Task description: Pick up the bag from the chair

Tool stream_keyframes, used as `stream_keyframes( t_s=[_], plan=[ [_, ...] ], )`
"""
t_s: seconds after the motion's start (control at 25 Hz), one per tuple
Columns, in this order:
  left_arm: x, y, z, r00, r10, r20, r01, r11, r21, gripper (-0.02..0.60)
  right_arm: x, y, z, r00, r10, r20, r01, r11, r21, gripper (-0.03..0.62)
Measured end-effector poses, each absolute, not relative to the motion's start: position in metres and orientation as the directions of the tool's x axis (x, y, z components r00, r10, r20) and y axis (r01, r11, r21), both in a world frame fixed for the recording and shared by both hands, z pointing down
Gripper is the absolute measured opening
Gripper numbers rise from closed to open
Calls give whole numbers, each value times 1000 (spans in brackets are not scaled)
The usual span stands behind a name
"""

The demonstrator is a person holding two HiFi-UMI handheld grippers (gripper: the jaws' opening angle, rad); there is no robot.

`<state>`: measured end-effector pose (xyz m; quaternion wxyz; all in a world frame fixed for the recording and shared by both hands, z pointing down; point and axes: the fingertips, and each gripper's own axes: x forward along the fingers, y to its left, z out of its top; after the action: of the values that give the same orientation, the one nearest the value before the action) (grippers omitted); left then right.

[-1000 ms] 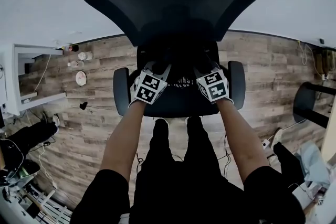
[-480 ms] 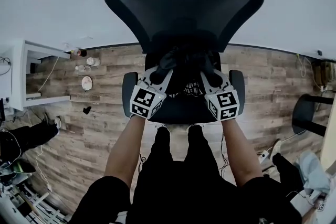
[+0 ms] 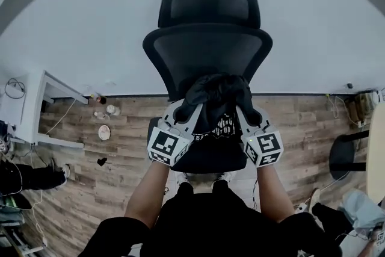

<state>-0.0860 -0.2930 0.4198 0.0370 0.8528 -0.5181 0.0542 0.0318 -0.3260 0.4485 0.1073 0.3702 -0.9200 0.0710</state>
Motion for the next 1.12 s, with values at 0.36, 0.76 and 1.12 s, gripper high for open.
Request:
stream_keyframes(
  t_s=[0.36,0.76,1.12],
  plan=[
    [-82,-281,307,434,-897,-78,-901,-431,-58,44,40,-318,343,-707,-701,91,-706,708,-26,55],
    [-80,-277,271,448,-884,-138,-894,-447,-38,44,41,-315,306,-688,-725,33,-725,689,0,55],
    [-73,-279,276,462,-879,-117,-887,-459,-48,44,44,-316,311,-689,-724,32,-724,689,16,54]
  ],
)
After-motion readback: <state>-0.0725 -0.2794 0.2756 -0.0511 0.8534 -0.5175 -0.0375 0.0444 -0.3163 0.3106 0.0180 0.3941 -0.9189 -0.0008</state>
